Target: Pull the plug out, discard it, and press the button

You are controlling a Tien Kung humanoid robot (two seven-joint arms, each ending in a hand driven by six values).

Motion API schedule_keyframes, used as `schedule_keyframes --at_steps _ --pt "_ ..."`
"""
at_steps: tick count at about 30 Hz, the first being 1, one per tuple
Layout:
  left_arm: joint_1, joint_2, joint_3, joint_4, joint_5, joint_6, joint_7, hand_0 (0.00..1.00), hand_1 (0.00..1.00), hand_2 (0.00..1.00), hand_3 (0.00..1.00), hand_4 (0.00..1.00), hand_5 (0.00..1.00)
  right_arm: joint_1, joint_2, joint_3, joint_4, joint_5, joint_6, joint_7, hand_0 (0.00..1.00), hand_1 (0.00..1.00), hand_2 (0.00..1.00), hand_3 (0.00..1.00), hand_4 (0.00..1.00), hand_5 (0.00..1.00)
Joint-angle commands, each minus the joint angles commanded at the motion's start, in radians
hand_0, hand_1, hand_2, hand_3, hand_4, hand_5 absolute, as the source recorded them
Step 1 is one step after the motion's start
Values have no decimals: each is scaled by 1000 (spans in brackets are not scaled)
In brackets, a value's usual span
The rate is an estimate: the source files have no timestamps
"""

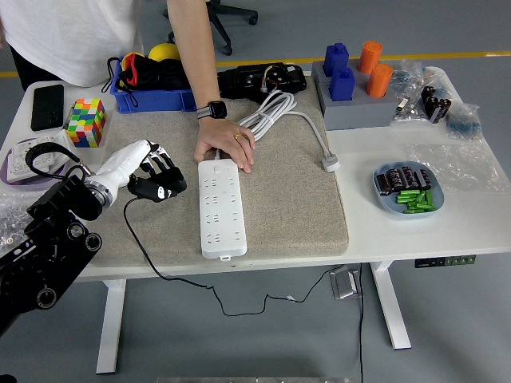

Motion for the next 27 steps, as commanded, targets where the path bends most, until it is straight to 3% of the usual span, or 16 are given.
schedule_keyframes --at_steps 2,3,8,9,14,15,20,21,22,27 --pt "-2 -1 3 6 -3 -1 -3 577 336 355 525 731 2 0 0 0 -1 -1 0 0 749 700 710 724 780 634" --pt "-3 -1 4 7 -6 -2 -4 622 500 487 586 720 2 -1 0 1 -1 -1 0 0 749 700 710 723 780 635" --pt "0 -1 1 8 -9 -5 -5 622 500 487 586 720 2 -1 1 0 0 0 1 0 749 700 710 723 780 635" --pt "1 -1 1 6 -12 -2 -8 670 673 634 744 838 2 -1 1 0 0 0 1 0 749 700 709 724 779 634" --pt "2 2 -4 3 -17 1 -5 670 673 634 744 838 2 0 0 0 0 1 3 2 749 700 709 724 779 634" --pt "2 2 -4 3 -17 -2 -2 740 804 798 848 951 2 1 1 1 0 0 3 2 749 700 709 724 779 633" --pt "0 4 -4 -2 -11 -25 33 740 804 798 848 951 2 1 1 2 -1 1 3 2 749 700 709 724 779 633" --pt "0 5 -3 -4 -11 -28 37 793 876 877 905 986 2 1 1 2 -1 1 3 2 749 701 710 724 781 632" --pt "0 5 -3 -9 -10 -32 44 793 876 877 905 986 2 1 1 3 0 1 3 2 749 701 710 724 781 632" --pt "-7 7 -3 -72 -42 -35 53 791 857 880 935 987 2 1 0 0 -1 1 2 2 749 700 709 723 781 632"
